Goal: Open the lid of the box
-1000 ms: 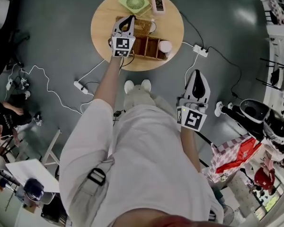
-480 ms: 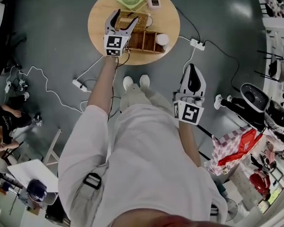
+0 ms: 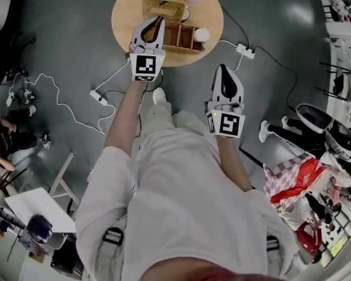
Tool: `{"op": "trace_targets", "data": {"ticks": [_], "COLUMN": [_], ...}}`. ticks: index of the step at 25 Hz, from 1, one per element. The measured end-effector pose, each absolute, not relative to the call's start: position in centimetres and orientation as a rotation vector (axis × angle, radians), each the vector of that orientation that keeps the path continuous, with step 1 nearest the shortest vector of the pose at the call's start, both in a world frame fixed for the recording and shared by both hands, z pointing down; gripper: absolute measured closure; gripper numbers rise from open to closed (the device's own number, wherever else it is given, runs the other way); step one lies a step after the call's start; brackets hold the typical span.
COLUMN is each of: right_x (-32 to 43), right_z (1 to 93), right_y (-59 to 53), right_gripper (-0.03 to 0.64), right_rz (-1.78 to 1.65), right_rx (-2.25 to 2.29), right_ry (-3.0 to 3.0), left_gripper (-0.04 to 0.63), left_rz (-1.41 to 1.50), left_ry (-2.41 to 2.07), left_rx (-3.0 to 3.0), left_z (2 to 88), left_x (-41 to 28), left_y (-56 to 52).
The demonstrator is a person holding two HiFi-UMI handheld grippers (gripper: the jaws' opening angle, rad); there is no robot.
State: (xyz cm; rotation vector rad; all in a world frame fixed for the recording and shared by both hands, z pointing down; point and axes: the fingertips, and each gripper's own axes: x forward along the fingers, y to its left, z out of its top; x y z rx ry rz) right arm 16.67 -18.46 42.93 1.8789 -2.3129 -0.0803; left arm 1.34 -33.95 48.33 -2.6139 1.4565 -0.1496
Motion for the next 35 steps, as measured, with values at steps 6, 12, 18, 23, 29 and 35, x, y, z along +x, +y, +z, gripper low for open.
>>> {"op": "trace_targets", "data": {"ticks": [6, 12, 18, 23, 29, 35], "right_x": [15.7, 16.6, 17.2, 16.5, 15.7, 13.7], "right_z": [40.1, 37.3, 38.6, 39.2, 38.2, 37.7], "right_y": [-14.9, -8.0, -1.2, 3.4, 5.3, 4.4], "right_gripper": [0.62, 0.62, 0.62, 0.62, 0.62, 0.62], "right_rz": [-0.15, -0.174, -0.146, -0.168, -0.205, -0.173], "right_rx": [1.865, 1.835, 1.732, 1.677, 1.686, 1.71], "right_ry": [-2.433, -2.538, -2.596, -2.604, -2.583, -2.571], "left_gripper": [0.603, 0.601, 0.601, 0.601, 0.601, 0.601], "left_rz": [-0.071, -0.043, -0.074, -0.106, 0.036, 0.0], "left_ry": [1.546, 1.628, 1.657, 1.648, 1.623, 1.586], "left_rx": [-2.557, -2.473, -2.458, -2.462, -2.525, -2.552], "left_z": [43.7, 39.9, 38.9, 39.0, 37.9, 38.7], "left_x": [1.1, 2.3, 4.3, 4.7, 4.2, 2.5], "left_y": [-26.3, -16.1, -6.0, 0.5, 3.2, 2.7]}}
